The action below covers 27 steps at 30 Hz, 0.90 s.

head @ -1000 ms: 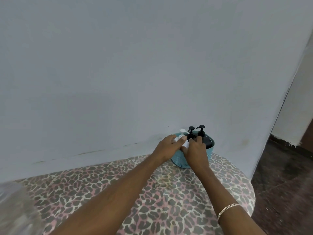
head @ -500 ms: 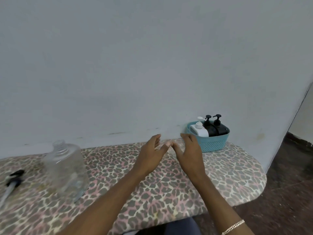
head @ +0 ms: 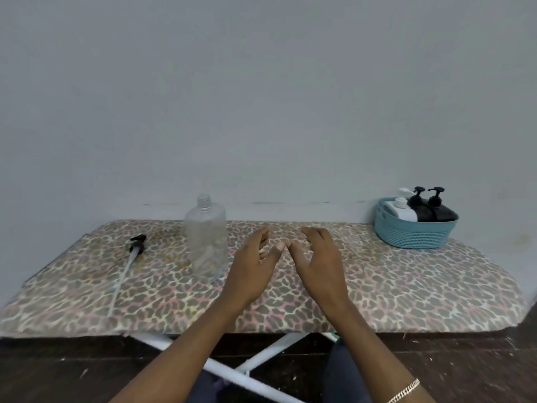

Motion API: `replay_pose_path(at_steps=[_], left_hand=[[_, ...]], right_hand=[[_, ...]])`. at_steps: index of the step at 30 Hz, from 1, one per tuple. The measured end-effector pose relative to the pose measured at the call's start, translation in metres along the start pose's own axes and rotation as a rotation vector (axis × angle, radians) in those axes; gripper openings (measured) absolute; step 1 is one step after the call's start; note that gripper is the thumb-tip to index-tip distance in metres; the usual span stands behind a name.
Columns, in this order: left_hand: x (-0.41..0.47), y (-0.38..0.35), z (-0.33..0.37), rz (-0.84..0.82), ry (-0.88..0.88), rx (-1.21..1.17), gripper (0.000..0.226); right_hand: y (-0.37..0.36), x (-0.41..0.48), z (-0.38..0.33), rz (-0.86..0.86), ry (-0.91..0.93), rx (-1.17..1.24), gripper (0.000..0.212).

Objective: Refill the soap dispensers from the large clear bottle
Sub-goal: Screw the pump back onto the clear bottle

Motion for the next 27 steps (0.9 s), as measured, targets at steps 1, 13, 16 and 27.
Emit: replay_pose_path(at_steps=[1,13,16,27], left_hand=[[-0.007,0.006,-0.001,0.01,-0.005,0.004,0.069],[-0.087,0.102,-0.023,0.279,-0.027,0.12,0.041],[-0.097,0.131,-0.033,0.356,-0.007,0.174,0.031],[-0.093,0.221,-0.095,0.441,0.269,0.406,0.029]], right_hand=[[-0.005,-0.004,-0.005,-0.01,0.008,0.009,0.053],[-0.07,-0.038,-0.083,-0.128,0.16,0.13,0.04],[-0.087,-0.041,-0.105,-0.175,0.201,0.168,0.038],[-0.181,-0.018,-0.177,-0.394,0.226,0.289,0.02]])
Point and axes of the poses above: each hand's wrist, its own x-axis towards the middle knuckle, its own y-axis out of the back of the hand, z = x × y, the point moved 1 cm from there along x, towards the middle knuckle, and after that the axes turned 7 degrees about -z, right-handed, at the moved point
